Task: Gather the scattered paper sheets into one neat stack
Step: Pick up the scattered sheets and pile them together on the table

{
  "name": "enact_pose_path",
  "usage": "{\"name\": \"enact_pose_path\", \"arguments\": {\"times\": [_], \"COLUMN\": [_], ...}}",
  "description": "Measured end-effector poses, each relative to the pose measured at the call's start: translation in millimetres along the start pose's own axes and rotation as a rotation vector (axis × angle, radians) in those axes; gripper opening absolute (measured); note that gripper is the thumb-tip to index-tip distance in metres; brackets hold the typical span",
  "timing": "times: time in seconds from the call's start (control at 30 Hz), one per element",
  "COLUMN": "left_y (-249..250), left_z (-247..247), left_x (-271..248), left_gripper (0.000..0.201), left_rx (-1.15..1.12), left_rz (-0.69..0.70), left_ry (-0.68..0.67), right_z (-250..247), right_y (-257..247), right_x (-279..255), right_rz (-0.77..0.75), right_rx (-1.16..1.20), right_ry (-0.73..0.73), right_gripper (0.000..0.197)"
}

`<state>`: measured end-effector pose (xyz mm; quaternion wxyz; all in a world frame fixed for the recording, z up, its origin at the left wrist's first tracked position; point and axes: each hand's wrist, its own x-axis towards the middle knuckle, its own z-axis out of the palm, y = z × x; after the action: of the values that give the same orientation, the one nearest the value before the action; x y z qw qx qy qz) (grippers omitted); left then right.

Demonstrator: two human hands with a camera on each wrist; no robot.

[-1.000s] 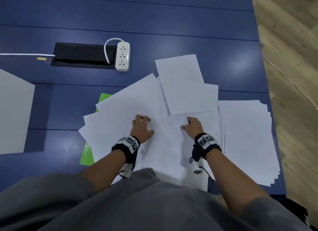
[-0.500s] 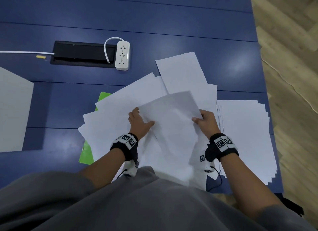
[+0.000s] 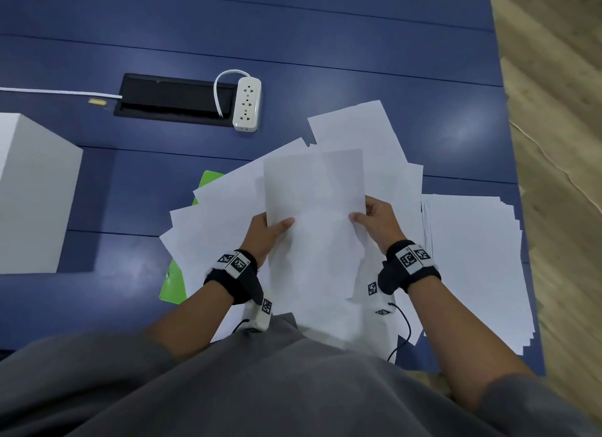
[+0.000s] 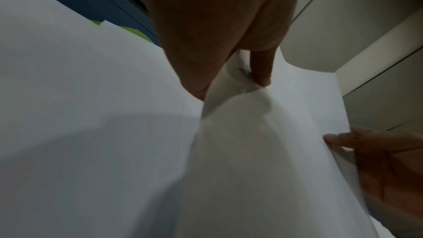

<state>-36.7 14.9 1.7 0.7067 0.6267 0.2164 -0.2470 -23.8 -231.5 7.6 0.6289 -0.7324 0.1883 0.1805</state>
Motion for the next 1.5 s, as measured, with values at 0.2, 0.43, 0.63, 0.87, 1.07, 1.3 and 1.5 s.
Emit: {"name": "enact_pose_path", "arguments": {"times": [0.2, 0.43, 0.63, 0.87, 1.07, 1.3, 1.5], "left_y": [-5, -13, -14, -18, -16, -7, 3], "left_z": [-26, -47, -51, -47, -39, -26, -22], "left_x": [7, 16, 24, 27, 26, 22, 17], "left_gripper": [0.008, 0.007, 0.007, 0.007, 0.008, 0.036, 0.05], "left_rx": [0.053, 0.191, 0.251, 0.288, 0.232, 0.121, -0.052], "left_rz": [-0.049, -0.076, -0.081, -0.104, -0.117, -0.192, -0.295], "left_ry": [0.123, 0.288, 0.343, 0.344, 0.308, 0.213, 0.206], "right_z": [1, 10, 18, 26, 19, 45, 77], "right_y": [3, 9, 14, 21, 5, -7, 11], "right_x": [36, 59, 56, 41, 36, 3, -33], "right_rz": [-0.081, 0.082, 0.119, 0.026, -0.045, -0.36, -0.493], "right_rx": [-0.631, -1.212, -1.236, -1.267, -1.012, -0.871, -1.0], "right_ry": [0.147, -0.054, -0.09, 0.0, 0.255, 0.086, -0.34], "right_gripper": [0.038, 0.114, 0.103, 0.06, 0.016, 0.029, 0.04]}}
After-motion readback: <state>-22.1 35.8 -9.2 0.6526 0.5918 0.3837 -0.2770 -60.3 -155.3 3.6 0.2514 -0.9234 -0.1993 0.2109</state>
